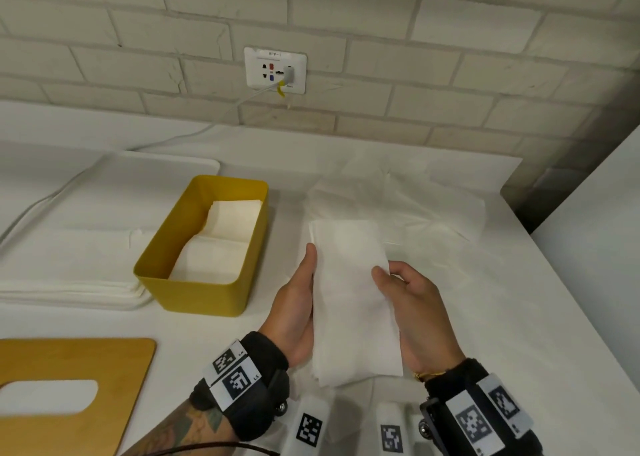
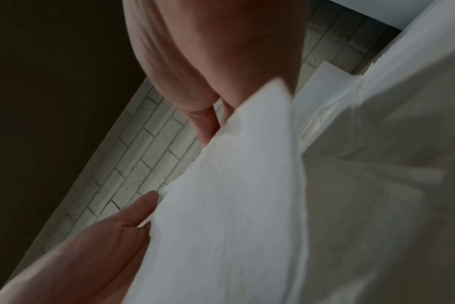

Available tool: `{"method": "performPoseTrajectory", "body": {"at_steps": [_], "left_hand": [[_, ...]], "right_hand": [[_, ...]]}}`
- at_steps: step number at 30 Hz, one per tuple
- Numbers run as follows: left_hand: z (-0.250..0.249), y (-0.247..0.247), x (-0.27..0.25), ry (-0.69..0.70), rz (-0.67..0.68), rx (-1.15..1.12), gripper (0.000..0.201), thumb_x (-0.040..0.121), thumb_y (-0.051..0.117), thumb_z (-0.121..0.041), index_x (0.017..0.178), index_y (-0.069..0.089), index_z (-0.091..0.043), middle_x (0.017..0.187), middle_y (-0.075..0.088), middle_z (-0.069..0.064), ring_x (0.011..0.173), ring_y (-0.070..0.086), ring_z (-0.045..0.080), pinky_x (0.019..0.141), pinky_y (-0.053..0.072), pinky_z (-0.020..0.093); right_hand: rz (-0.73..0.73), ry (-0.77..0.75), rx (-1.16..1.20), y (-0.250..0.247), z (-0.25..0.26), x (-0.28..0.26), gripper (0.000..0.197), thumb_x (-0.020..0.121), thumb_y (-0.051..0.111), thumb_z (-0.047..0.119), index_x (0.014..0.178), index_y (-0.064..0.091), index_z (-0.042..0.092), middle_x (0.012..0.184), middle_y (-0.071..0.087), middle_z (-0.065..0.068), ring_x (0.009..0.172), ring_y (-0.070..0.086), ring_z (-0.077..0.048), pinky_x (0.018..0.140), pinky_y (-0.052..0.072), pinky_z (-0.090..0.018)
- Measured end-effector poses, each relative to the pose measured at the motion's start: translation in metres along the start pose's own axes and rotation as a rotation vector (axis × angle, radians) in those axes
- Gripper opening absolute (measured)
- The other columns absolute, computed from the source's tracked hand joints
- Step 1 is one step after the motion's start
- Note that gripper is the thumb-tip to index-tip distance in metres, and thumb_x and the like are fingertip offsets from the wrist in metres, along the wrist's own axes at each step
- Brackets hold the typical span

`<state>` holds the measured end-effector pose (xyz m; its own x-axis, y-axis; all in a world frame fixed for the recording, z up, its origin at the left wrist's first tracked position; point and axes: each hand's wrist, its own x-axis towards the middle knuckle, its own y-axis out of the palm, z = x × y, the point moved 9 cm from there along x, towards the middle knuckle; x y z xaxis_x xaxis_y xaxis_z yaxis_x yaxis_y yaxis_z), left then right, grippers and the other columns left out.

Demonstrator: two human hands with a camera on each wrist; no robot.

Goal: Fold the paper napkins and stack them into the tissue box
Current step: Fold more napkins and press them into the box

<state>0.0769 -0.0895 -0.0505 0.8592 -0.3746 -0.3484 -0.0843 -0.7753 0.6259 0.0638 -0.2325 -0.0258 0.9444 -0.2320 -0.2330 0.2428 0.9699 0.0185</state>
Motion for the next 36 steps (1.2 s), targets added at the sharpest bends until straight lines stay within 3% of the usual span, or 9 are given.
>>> {"method": "performPoseTrajectory", "body": {"at_steps": [3, 8, 13, 20, 23, 25, 27, 31, 36], "left_hand": [[-0.001, 0.004, 0.000, 0.005, 0.019, -0.001, 0.060, 0.102, 0.037, -0.057, 0.136, 0.062, -0.014, 0.131, 0.069, 0.015, 0.122, 0.066, 0.031, 0.105, 0.049, 0.048], [-0.002, 0.002, 0.003, 0.033, -0.006, 0.035, 0.039, 0.105, 0.049, -0.033, 0.135, 0.061, -0.010, 0.125, 0.072, 0.016, 0.116, 0.069, 0.034, 0.101, 0.054, 0.048], [-0.013, -0.003, 0.004, 0.073, -0.032, 0.040, 0.034, 0.107, 0.046, -0.032, 0.131, 0.061, -0.013, 0.121, 0.074, 0.015, 0.113, 0.070, 0.034, 0.098, 0.055, 0.050], [-0.036, -0.007, 0.007, 0.149, -0.017, 0.100, 0.033, 0.107, 0.046, -0.034, 0.131, 0.061, -0.019, 0.117, 0.076, 0.008, 0.106, 0.074, 0.026, 0.090, 0.058, 0.043], [-0.038, -0.004, 0.006, 0.155, -0.002, 0.126, 0.034, 0.107, 0.047, -0.034, 0.132, 0.061, -0.018, 0.120, 0.075, 0.008, 0.109, 0.073, 0.026, 0.095, 0.057, 0.045], [-0.038, 0.001, 0.005, 0.148, 0.017, 0.143, 0.036, 0.106, 0.048, -0.033, 0.135, 0.060, -0.016, 0.123, 0.073, 0.010, 0.114, 0.071, 0.029, 0.099, 0.055, 0.048], [-0.037, 0.007, 0.004, 0.149, 0.049, 0.163, 0.038, 0.105, 0.049, -0.033, 0.135, 0.060, -0.014, 0.126, 0.072, 0.012, 0.117, 0.069, 0.032, 0.102, 0.054, 0.050], [-0.040, 0.020, 0.003, 0.203, 0.114, 0.196, 0.035, 0.099, 0.055, -0.023, 0.130, 0.063, -0.009, 0.124, 0.072, 0.016, 0.112, 0.070, 0.035, 0.096, 0.058, 0.047], [-0.059, 0.019, 0.001, 0.317, 0.111, 0.161, 0.031, 0.089, 0.062, -0.014, 0.119, 0.068, -0.011, 0.115, 0.076, 0.012, 0.101, 0.074, 0.029, 0.080, 0.063, 0.040]], "right_hand": [[-0.015, -0.001, -0.027, 0.001, -0.004, 0.002, 0.011, 0.099, 0.064, 0.020, 0.103, 0.072, 0.013, 0.099, 0.078, -0.005, 0.102, 0.072, -0.028, 0.101, 0.053, -0.052], [-0.010, -0.006, -0.011, 0.001, -0.006, 0.000, 0.011, 0.098, 0.066, 0.019, 0.104, 0.072, 0.011, 0.097, 0.079, -0.005, 0.098, 0.074, -0.026, 0.097, 0.056, -0.051], [0.066, -0.019, -0.048, 0.000, -0.007, -0.005, 0.026, 0.088, 0.077, 0.011, 0.112, 0.066, 0.012, 0.098, 0.079, -0.004, 0.094, 0.076, -0.021, 0.090, 0.059, -0.043], [0.196, 0.045, -0.350, -0.015, -0.026, -0.018, 0.042, 0.081, 0.082, 0.007, 0.115, 0.062, 0.019, 0.085, 0.076, -0.009, 0.082, 0.075, -0.024, 0.078, 0.061, -0.037], [0.217, 0.019, -0.463, -0.025, -0.013, -0.015, 0.047, 0.075, 0.089, 0.022, 0.114, 0.063, 0.028, 0.089, 0.076, -0.001, 0.083, 0.073, -0.017, 0.071, 0.054, -0.028], [0.163, -0.029, -0.431, -0.032, 0.005, -0.007, 0.047, 0.074, 0.087, 0.036, 0.114, 0.064, 0.034, 0.096, 0.076, 0.006, 0.092, 0.072, -0.011, 0.080, 0.054, -0.027], [0.153, -0.044, -0.320, -0.026, 0.019, 0.001, 0.042, 0.079, 0.081, 0.038, 0.117, 0.064, 0.031, 0.102, 0.077, 0.007, 0.098, 0.072, -0.010, 0.093, 0.056, -0.036], [0.254, -0.040, -0.192, 0.004, 0.026, 0.006, 0.029, 0.094, 0.070, 0.022, 0.122, 0.065, 0.022, 0.113, 0.077, 0.003, 0.106, 0.072, -0.015, 0.101, 0.055, -0.045], [0.313, -0.057, -0.237, 0.014, 0.019, 0.004, 0.027, 0.096, 0.066, 0.009, 0.118, 0.068, 0.024, 0.113, 0.077, 0.002, 0.106, 0.073, -0.017, 0.101, 0.055, -0.048]]}}
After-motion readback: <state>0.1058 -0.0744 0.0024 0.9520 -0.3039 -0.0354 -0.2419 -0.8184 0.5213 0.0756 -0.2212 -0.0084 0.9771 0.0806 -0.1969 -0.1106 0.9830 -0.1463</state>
